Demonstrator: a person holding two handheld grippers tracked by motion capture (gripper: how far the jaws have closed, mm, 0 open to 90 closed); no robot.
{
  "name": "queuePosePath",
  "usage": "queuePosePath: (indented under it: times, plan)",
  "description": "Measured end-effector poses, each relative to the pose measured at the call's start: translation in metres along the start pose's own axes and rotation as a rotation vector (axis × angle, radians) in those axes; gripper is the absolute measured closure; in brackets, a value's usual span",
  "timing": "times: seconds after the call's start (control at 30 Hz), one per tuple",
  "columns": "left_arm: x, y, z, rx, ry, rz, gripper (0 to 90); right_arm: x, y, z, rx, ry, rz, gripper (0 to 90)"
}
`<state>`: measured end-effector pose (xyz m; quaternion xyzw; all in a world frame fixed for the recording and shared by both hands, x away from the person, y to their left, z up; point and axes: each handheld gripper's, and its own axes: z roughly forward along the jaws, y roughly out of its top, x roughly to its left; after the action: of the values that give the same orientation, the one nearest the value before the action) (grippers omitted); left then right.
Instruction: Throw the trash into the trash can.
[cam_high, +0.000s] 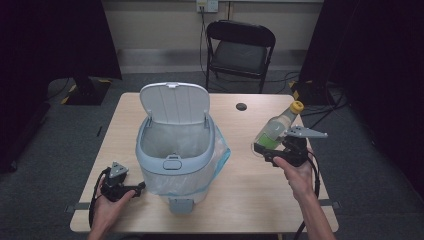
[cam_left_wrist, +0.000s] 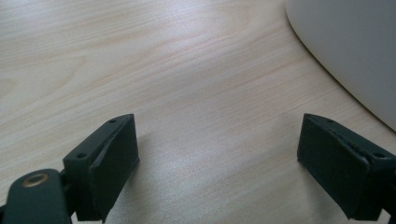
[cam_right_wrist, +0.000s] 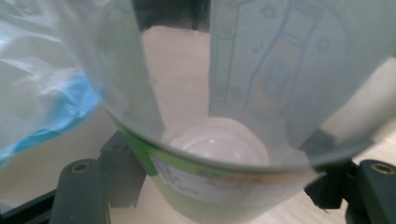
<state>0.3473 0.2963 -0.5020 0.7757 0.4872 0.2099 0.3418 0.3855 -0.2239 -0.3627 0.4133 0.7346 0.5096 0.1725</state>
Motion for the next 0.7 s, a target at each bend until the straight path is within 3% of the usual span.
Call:
queuePosePath:
  times: [0.33,0.7]
  plan:
    - [0.000,0.000,0.000,0.000,0.001,0.000,11.9,0.016,0.022,-0.022,-0.015,0.051,-0.006,27.8]
    - [0.000,0.000,0.000,0.000,0.000,0.000,11.9,0.032,0.030,-0.037,-0.030,0.095,-0.029,27.8]
